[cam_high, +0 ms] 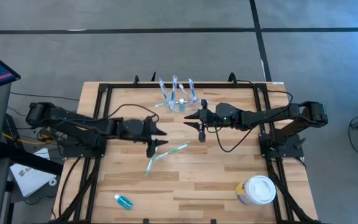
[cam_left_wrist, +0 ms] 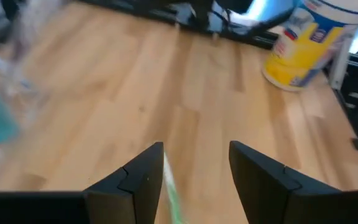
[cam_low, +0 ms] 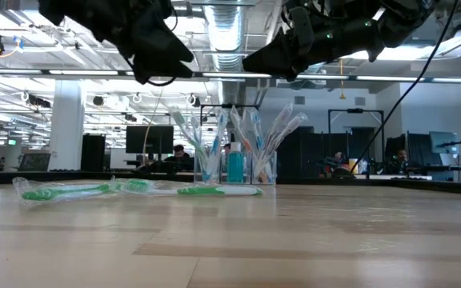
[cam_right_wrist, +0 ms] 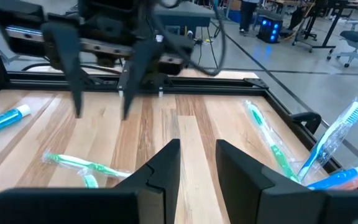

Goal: Pick & Place toothbrushing station
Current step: Put the green toothbrush into the transparent organizer

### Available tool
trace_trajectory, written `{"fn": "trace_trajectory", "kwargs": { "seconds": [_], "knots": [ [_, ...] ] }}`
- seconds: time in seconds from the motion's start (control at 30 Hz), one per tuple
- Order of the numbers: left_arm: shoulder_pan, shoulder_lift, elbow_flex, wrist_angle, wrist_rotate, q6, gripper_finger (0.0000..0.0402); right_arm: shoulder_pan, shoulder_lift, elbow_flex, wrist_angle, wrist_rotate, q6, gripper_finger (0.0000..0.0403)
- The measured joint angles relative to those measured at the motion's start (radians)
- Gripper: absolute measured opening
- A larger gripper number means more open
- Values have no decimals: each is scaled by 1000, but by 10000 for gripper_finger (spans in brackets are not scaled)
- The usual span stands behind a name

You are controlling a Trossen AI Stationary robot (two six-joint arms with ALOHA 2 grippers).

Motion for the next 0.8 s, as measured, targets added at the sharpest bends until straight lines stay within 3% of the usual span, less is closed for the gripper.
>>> {"fn": "trace_trajectory", "kwargs": {
  "seconds": [0.3, 0.5, 0.8],
  "knots": [
    [-103, 0, -93, -3, -4, -195, 176, 0, 0, 0, -2, 0, 0, 93],
    [-152, 1, -151, 3, -88, -306, 176, 0, 0, 0, -2, 0, 0, 93],
    [-209, 110, -156, 28, -161, -341, 176, 0, 0, 0, -3, 0, 0, 93]
  ]
}}
